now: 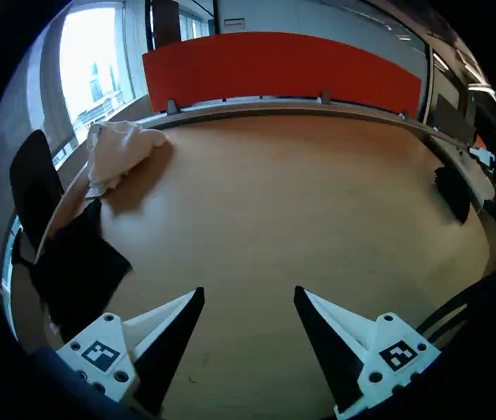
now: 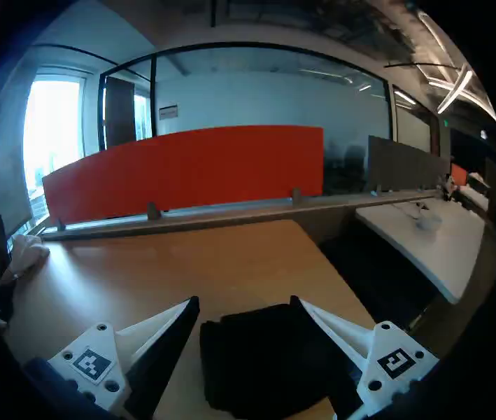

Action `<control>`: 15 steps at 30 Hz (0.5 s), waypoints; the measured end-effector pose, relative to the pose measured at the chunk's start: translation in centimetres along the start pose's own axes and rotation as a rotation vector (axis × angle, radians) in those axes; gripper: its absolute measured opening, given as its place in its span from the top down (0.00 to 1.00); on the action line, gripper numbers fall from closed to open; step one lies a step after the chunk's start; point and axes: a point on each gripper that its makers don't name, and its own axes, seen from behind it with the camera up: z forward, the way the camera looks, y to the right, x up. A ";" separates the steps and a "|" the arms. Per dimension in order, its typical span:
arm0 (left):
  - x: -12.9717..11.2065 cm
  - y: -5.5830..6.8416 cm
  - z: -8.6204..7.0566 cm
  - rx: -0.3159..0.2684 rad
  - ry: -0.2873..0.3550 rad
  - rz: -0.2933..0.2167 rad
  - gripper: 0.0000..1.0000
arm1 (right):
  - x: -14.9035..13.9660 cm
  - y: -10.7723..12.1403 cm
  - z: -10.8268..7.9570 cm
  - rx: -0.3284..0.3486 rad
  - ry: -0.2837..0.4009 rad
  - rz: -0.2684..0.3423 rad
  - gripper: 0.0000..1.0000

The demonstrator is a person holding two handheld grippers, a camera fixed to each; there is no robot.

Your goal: Fold towel

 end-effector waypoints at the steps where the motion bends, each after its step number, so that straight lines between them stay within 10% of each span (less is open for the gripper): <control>1: 0.0 -0.1 0.0 0.001 0.002 -0.004 0.05 | 0.4 -0.1 0.0 0.000 0.015 -0.001 0.00; 15: 1.6 -0.8 0.1 0.011 0.055 -0.045 0.05 | 6.0 -2.9 -1.7 0.014 0.215 -0.059 0.00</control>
